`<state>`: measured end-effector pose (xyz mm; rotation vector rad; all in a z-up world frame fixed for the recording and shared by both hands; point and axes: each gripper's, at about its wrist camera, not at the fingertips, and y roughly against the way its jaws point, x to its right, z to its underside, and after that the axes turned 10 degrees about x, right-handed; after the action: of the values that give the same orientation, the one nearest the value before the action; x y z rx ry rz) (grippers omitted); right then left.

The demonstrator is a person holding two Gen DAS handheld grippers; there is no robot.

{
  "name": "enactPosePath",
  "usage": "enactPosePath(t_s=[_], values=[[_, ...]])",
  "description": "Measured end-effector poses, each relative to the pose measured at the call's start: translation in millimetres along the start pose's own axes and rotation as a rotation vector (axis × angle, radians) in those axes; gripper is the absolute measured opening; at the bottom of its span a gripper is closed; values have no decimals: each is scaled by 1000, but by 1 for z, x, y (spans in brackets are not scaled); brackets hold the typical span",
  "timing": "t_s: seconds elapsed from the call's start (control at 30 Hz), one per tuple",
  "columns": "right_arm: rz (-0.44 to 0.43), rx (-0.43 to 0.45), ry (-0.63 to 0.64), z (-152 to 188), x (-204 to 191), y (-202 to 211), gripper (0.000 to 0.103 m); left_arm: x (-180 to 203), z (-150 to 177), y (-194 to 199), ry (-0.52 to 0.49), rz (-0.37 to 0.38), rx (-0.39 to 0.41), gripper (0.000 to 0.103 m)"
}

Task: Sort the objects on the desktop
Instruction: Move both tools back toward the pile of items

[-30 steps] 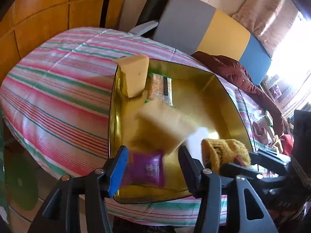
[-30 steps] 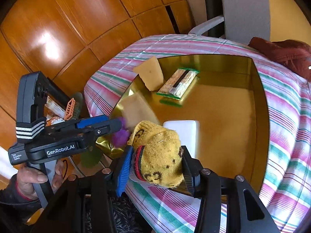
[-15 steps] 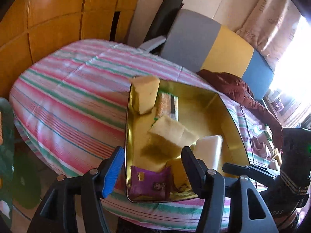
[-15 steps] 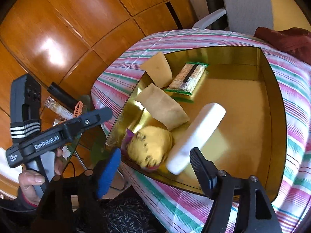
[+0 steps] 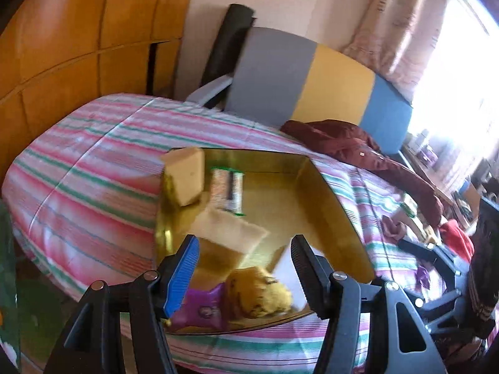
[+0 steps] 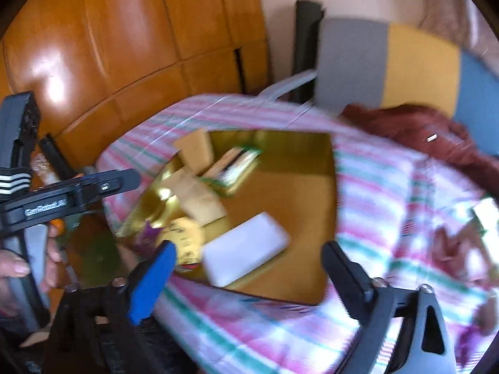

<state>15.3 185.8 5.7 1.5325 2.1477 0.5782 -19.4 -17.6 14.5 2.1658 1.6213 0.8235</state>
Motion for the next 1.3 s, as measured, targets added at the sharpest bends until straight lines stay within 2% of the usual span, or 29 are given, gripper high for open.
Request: enactPosePath(t_s=[0.1, 0.17, 0.23, 0.33, 0.4, 0.5, 0.63, 0.73, 0.93, 1.03, 1.17, 1.3], values=[[103, 54, 17, 0, 16, 16, 102, 16, 0, -2, -32, 52, 1, 62], [139, 63, -14, 0, 29, 22, 102, 26, 1, -4, -48, 86, -10, 63], [148, 56, -84, 3, 50, 28, 102, 36, 2, -4, -62, 115, -13, 63], [173, 54, -197, 12, 80, 38, 102, 57, 3, -6, -85, 181, -18, 73], [183, 54, -281, 20, 103, 49, 102, 71, 5, -9, -107, 215, -32, 74], [223, 53, -386, 33, 134, 68, 94, 91, 7, -16, -119, 269, -66, 74], [340, 52, -510, 53, 180, 106, 88, 120, 10, -27, -141, 328, -122, 72], [419, 63, -593, 68, 211, 133, 88, 139, 15, -32, -168, 323, -141, 72], [547, 57, -734, 91, 263, 175, 89, 166, 21, -43, -182, 386, -209, 72], [568, 43, -773, 93, 281, 174, 91, 180, 25, -49, -187, 406, -250, 72], [588, -11, -763, 90, 302, 158, 93, 193, 30, -58, -183, 418, -300, 72], [595, -19, -850, 96, 329, 138, 93, 206, 31, -66, -182, 423, -329, 72]])
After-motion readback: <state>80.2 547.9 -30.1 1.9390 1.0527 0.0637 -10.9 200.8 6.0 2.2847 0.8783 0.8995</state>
